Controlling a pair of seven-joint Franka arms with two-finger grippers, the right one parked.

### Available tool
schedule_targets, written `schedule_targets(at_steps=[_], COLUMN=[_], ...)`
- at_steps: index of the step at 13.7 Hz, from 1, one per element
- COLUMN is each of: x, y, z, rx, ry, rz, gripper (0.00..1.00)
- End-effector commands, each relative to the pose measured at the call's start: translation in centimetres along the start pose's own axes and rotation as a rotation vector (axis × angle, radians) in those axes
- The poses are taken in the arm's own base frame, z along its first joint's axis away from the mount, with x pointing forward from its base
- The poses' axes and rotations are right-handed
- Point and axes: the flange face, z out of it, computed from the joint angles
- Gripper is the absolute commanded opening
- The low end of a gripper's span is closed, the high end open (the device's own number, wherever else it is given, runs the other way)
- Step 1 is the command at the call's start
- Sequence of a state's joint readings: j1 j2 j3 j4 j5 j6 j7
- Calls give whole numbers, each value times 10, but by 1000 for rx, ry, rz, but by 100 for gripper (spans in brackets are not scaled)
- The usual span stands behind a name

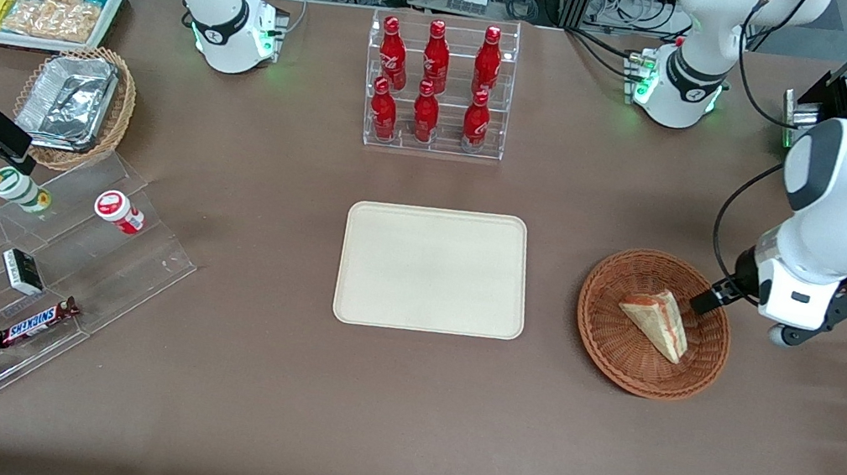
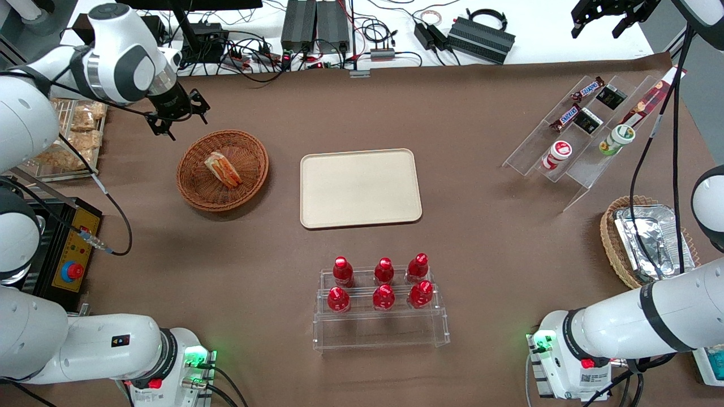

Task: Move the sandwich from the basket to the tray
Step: 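Move the open left gripper down over the wrapped sandwich in the wicker basket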

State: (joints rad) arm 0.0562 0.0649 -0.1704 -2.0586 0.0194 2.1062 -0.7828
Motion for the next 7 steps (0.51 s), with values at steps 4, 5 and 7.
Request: schedule_targets(at_steps=[4, 5, 7], x=[-18, -18, -18], y=[14, 16, 21], z=[42, 51, 66], rx=[6, 6, 6], ry=[-4, -10, -20], rz=[-86, -84, -76], gripper=[100, 100, 100])
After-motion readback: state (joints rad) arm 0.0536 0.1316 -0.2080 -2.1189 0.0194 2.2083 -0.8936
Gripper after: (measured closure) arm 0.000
